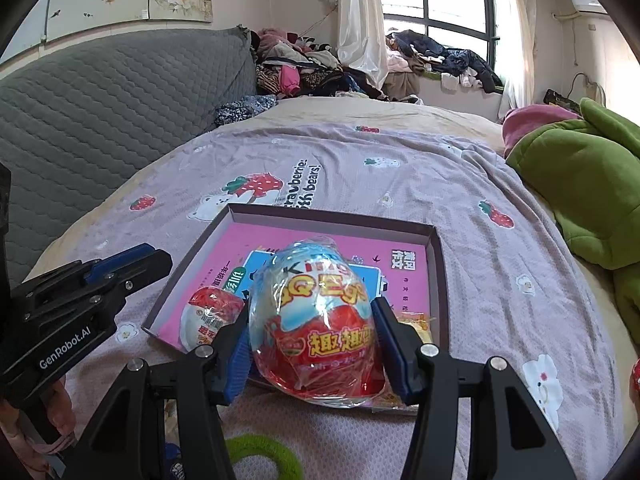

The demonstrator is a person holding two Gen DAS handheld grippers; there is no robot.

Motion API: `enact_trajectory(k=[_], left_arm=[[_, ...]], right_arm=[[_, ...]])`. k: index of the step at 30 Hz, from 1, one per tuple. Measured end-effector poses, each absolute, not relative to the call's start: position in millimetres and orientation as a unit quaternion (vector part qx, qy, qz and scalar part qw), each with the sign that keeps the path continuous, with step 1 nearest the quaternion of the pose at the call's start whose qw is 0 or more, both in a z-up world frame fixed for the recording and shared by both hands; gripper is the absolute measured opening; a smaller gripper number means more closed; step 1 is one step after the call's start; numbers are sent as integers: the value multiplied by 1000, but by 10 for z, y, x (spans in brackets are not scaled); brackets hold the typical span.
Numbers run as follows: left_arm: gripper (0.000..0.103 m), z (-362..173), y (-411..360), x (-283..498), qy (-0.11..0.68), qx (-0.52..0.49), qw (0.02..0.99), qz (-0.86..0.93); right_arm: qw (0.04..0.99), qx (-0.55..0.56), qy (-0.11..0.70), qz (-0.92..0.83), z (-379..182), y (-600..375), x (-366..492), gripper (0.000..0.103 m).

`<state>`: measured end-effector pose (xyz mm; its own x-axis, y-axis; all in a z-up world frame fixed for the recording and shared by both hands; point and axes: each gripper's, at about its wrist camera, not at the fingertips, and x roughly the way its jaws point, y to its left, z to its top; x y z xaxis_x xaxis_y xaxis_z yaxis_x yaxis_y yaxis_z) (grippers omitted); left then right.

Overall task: Organize objects
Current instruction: 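Lower and open left tool to drop the Oreo packet in the tray while right tool releases the Kinder egg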

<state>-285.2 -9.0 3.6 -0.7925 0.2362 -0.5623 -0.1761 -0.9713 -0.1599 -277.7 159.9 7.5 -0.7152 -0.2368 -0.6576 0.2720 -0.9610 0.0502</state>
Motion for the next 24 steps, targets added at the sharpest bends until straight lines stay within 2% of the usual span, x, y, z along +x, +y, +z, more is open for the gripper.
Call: enact_trajectory(k=[24], left_arm=[[19, -289, -229, -3064, -56, -324, 102, 939]], right_arm=[[122, 367, 35, -922, -391, 1421, -3077, 55]])
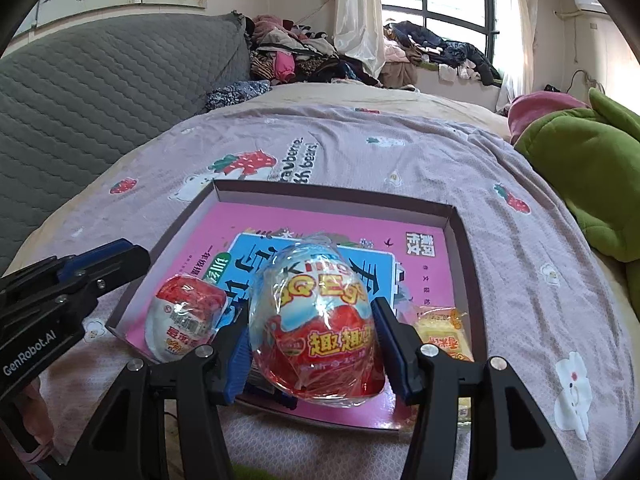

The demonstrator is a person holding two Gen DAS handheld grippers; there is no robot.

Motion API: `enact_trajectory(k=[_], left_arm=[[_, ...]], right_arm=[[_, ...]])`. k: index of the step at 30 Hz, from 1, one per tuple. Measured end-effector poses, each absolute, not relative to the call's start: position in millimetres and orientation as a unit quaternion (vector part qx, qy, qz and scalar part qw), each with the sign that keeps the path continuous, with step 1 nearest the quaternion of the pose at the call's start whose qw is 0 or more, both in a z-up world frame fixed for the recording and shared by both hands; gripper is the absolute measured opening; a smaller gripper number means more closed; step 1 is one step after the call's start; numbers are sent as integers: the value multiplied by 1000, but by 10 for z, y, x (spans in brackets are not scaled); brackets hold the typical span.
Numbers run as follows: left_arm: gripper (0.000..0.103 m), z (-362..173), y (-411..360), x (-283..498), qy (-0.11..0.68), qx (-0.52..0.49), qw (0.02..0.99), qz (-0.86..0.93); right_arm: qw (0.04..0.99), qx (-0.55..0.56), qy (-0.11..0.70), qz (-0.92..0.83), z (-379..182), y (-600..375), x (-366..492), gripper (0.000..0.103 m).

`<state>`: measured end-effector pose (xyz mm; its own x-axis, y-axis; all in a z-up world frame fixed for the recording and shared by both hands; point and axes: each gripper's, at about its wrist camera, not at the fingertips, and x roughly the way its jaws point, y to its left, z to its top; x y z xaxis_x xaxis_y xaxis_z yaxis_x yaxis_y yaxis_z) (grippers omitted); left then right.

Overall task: Organize objects
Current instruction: 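Lower and open left tool to drop the Oreo packet in the tray while right tool releases the Kinder egg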

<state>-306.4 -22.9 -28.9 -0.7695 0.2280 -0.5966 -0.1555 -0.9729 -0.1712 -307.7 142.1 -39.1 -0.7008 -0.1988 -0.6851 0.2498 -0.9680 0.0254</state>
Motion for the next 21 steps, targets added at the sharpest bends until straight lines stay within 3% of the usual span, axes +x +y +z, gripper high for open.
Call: enact_trajectory(k=[21], left_arm=[[21, -525, -287, -3188, -47, -337, 99, 935]], right_arm=[[103, 392, 24, -914, -719, 1385, -3237, 56]])
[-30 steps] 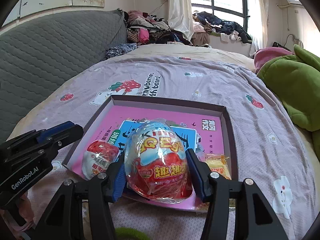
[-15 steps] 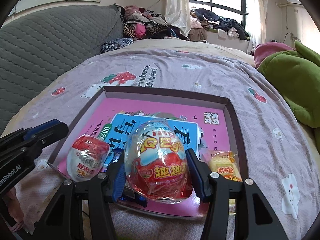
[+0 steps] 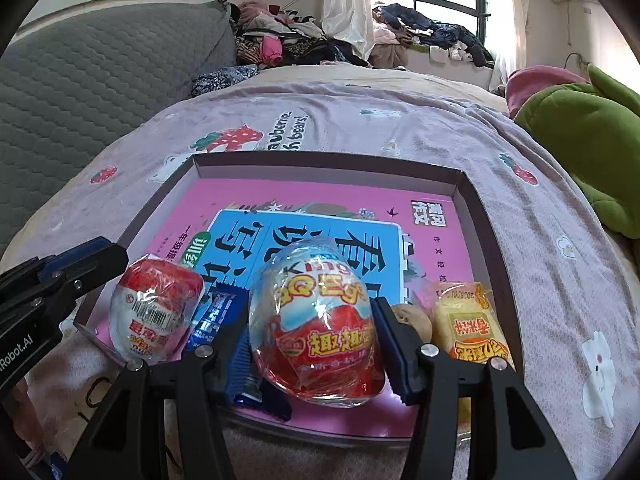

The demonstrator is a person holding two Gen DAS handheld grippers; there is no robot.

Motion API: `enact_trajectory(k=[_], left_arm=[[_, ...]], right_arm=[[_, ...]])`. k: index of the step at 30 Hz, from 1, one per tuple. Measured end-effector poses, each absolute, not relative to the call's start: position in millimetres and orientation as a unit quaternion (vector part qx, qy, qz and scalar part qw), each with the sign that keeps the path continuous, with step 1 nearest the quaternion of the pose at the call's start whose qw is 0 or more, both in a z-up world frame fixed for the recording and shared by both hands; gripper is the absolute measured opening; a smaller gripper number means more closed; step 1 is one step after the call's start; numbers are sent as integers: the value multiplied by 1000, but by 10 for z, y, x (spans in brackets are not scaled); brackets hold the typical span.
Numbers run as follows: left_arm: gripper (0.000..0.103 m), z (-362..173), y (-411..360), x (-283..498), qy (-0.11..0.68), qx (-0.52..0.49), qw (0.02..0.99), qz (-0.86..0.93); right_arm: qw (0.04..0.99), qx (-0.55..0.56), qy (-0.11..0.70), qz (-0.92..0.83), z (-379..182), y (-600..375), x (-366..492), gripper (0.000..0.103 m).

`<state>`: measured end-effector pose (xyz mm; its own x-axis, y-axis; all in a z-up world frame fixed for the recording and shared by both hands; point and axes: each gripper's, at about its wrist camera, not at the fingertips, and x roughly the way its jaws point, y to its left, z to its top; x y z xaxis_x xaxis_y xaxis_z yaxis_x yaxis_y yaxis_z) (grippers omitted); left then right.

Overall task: Organize objects
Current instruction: 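Lower and open left tool to drop the Oreo packet in the tray while right tool releases the Kinder egg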

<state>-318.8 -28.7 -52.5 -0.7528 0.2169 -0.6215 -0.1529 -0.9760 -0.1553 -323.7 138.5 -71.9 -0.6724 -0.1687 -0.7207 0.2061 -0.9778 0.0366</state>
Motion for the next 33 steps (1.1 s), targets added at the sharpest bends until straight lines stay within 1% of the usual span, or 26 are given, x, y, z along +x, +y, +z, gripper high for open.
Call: enact_trajectory(k=[13, 19, 20, 21, 23, 28, 30, 33], left_arm=[[24, -558, -267, -3198, -40, -340, 96, 935], [28, -575, -280, -3215, -40, -344, 88, 934], [32, -570, -278, -3213, -40, -344, 86, 934], [40, -565, -278, -3211, -40, -344, 85, 934], [47, -558, -276, -3202, -40, -345, 86, 934], [48, -531, -270, -3172, -39, -344, 88, 934], [54, -527, -270, -3178, -37, -349, 85, 933], [56, -506, -282, -3166, -36, -356, 83, 930]], right_arm=[[94, 389, 21, -916, -726, 1406, -3225, 56], [88, 389, 28, -917, -717, 1390, -3226, 56], [88, 389, 29, -917, -714, 1384, -3222, 56], [88, 389, 31, -916, -709, 1379, -3219, 56], [87, 389, 32, -917, -703, 1378, -3217, 56], [90, 385, 28, -918, -664, 1381, -3189, 56], [89, 382, 27, -919, -646, 1383, -3173, 56], [90, 379, 27, -920, -617, 1383, -3148, 56]])
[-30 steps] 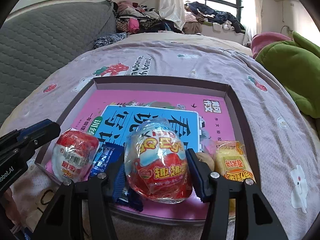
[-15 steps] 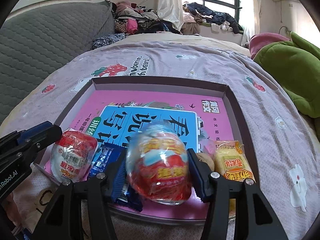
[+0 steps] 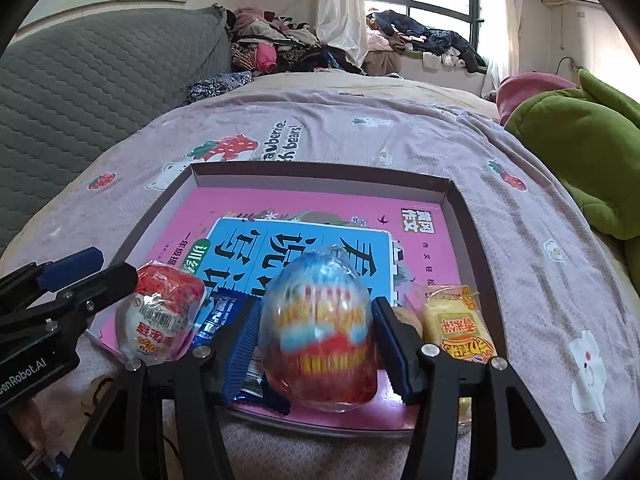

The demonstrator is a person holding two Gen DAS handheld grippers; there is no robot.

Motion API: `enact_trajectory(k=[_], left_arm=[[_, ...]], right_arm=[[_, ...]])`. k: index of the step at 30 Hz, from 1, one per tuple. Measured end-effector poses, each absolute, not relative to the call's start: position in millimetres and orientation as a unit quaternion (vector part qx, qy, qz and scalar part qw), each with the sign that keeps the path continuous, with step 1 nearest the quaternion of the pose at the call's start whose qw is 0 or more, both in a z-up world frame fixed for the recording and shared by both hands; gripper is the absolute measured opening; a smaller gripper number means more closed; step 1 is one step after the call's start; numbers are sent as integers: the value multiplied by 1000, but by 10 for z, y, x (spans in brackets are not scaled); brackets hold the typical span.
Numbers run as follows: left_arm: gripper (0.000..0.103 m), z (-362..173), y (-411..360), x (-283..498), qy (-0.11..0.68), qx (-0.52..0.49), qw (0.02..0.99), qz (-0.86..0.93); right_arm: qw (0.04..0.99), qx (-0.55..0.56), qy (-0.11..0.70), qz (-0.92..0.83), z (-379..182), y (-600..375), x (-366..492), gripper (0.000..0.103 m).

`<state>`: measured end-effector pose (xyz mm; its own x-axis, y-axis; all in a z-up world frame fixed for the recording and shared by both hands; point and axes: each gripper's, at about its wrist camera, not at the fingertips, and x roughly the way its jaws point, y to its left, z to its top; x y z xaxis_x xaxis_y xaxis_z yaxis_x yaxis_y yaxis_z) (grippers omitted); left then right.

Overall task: Organize objects
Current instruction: 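Lower and open left tool to drop the Oreo packet in the tray while right tool releases the Kinder egg, then lift both tools away from the tray back over the remaining items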

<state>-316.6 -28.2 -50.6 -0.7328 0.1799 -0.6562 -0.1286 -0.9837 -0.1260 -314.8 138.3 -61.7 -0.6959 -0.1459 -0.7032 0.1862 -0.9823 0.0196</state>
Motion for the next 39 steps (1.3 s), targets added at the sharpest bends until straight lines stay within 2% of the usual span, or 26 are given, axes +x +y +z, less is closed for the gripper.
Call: enact_trajectory(k=[6, 23, 39], left_arm=[[60, -436, -312, -3125, -39, -355, 80, 931], [60, -193, -355, -2787, -38, -350, 63, 934], [60, 315, -293, -2253, -35, -347, 44, 936]], right_arm=[[95, 372, 25, -923, -542, 1376, -3088, 56], [100, 341, 24, -934, -64, 1429, -2654, 57], [119, 326, 34, -937, 453, 1458, -2099, 60]])
